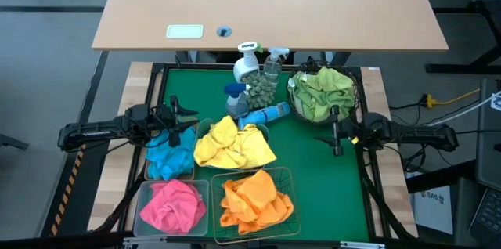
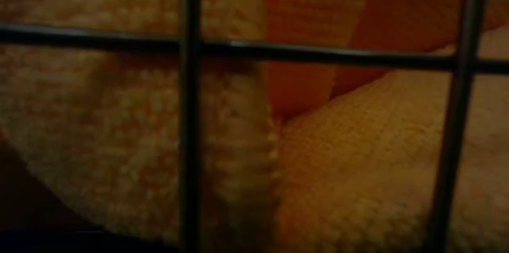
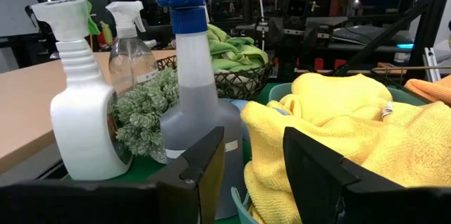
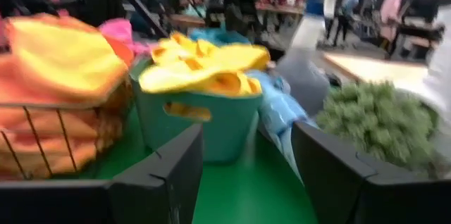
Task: Sort microfiber towel by color & place in baskets
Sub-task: Return to Home Position
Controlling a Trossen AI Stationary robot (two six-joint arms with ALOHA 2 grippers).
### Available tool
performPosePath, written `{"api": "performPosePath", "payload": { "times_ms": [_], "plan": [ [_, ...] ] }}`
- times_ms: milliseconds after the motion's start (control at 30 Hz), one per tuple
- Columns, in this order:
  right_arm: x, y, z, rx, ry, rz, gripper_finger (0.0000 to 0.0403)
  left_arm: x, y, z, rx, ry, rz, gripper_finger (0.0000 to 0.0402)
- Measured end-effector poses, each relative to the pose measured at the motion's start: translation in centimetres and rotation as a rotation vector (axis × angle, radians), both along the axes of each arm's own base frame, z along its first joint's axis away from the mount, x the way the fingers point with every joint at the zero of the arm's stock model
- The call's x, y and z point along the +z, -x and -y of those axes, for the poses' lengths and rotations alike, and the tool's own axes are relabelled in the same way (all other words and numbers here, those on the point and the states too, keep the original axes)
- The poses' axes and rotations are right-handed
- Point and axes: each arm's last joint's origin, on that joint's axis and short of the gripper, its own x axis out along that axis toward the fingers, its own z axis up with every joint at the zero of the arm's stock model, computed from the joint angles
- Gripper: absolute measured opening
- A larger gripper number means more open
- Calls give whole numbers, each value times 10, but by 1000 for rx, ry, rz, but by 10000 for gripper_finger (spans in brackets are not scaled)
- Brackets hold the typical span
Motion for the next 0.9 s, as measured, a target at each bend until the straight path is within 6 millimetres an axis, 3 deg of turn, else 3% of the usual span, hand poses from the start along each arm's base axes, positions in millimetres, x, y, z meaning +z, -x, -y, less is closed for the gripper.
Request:
{"api": "performPosePath", "payload": {
  "times_ms": [233,667,900],
  "plan": [
    [-6,-1,3,-89,-29,-61,214,0,0,0,0,0,0,140],
    [-6,-1,2,-87,-31,-61,214,0,0,0,0,0,0,140],
    [3,6,2,-86,-33,46,214,0,0,0,0,0,0,140]
  ]
}}
